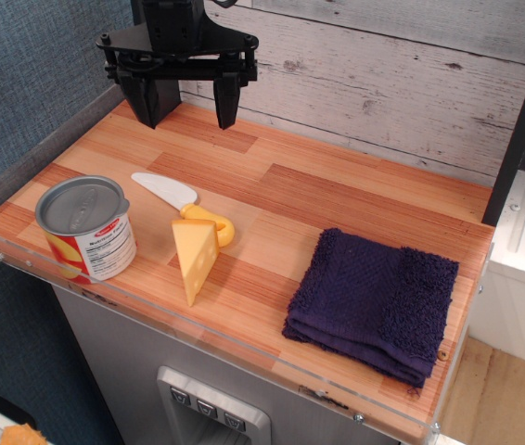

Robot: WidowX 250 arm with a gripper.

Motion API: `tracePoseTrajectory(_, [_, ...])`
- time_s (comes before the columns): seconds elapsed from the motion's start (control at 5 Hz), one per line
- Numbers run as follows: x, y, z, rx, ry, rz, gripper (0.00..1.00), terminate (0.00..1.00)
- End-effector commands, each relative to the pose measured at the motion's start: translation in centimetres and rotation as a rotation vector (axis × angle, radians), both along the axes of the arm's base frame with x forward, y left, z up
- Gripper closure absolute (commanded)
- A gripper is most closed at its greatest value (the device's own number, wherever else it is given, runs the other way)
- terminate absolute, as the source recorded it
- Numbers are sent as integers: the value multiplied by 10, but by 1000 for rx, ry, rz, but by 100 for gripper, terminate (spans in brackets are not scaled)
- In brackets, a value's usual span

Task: Move the dishcloth from the front of the table to the back.

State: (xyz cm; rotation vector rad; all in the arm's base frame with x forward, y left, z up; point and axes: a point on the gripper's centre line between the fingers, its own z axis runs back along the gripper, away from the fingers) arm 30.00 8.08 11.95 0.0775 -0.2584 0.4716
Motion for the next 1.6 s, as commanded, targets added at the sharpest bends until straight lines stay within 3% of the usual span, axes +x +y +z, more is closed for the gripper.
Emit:
tracePoseTrajectory(0.0, [0,0,0,0,0,0,0,0])
tracePoseTrajectory(0.4, [-6,-35,6,-9,-11,-91,0,0])
tracePoseTrajectory(0.6, [-11,-69,0,-39,-22,-152,0,0])
tracePoseTrajectory(0.8, [-17,-104,-18,-48,1,-224,100,0])
tracePoseTrajectory(1.4, [-21,-161,-70,-106,75,-361,100,0])
